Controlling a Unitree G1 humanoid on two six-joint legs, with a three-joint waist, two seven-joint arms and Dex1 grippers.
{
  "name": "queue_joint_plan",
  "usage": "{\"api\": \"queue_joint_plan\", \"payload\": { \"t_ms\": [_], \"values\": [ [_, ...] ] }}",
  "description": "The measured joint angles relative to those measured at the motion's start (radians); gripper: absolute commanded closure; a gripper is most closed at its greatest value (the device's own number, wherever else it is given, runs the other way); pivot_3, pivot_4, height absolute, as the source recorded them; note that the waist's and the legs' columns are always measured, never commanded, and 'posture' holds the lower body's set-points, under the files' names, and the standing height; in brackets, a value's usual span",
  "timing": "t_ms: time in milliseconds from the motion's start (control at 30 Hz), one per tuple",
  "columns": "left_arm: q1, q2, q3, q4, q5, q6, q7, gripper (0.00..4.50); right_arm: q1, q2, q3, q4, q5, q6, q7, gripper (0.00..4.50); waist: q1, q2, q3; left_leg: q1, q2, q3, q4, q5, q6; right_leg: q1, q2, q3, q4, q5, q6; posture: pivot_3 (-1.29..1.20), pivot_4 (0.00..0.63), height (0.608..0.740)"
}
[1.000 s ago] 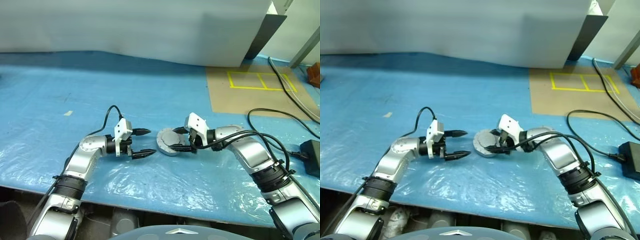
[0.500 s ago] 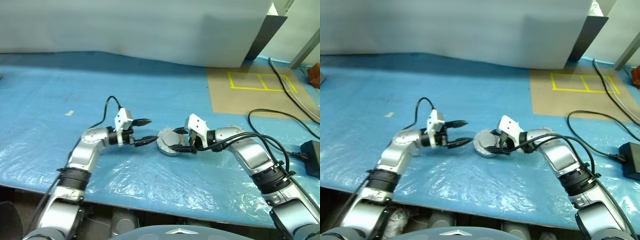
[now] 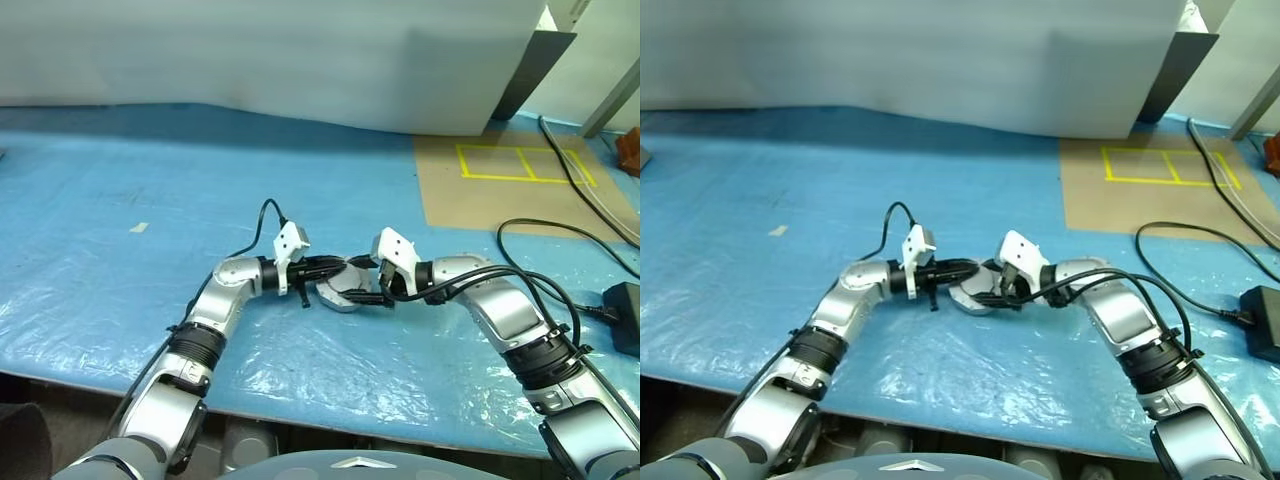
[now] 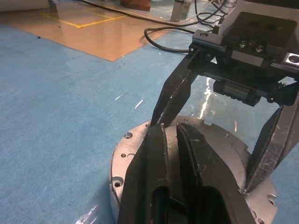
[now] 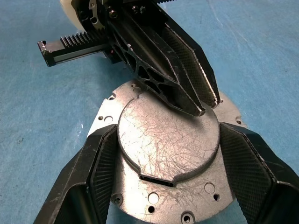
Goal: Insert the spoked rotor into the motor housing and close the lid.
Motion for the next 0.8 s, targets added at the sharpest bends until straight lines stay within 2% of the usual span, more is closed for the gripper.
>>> {"api": "queue_joint_plan", "payload": {
  "t_ms": [33, 133, 567, 800],
  "values": [
    [-0.001, 0.001, 0.003, 0.006, -0.001, -0.005, -0.005, 4.11, 0.001, 0.000, 0.000, 0.000, 0.000, 0.000, 0.000, 1.52, 0.000, 0.000, 0.000, 0.000, 0.000, 0.000, 0.000, 0.000, 0.000, 0.000, 0.000, 0.000, 0.000, 0.000, 0.000, 0.00, 0.150, 0.740],
    [-0.001, 0.005, 0.008, 0.008, -0.002, -0.006, -0.019, 4.49, 0.002, 0.000, -0.001, -0.001, 0.000, 0.000, 0.000, 1.52, 0.000, 0.000, 0.000, 0.000, 0.000, 0.000, 0.000, 0.000, 0.000, 0.000, 0.000, 0.000, 0.000, 0.000, 0.000, 0.00, 0.150, 0.740],
    [0.054, 0.062, -0.011, -0.114, 0.004, 0.057, -0.082, 4.49, 0.004, 0.000, -0.002, -0.005, 0.000, 0.000, 0.000, 1.52, 0.000, 0.000, 0.000, 0.000, 0.000, 0.000, -0.003, 0.000, 0.000, -0.001, 0.000, 0.000, -0.002, 0.000, 0.000, 0.00, 0.150, 0.740],
    [0.047, 0.064, -0.025, -0.104, 0.050, 0.003, -0.045, 4.49, 0.007, 0.001, -0.003, -0.005, 0.000, 0.000, -0.004, 1.52, 0.000, 0.000, 0.000, 0.001, 0.000, 0.000, -0.004, 0.000, 0.000, 0.001, 0.000, 0.000, -0.004, 0.000, 0.000, 0.00, 0.150, 0.740]
  ]
}}
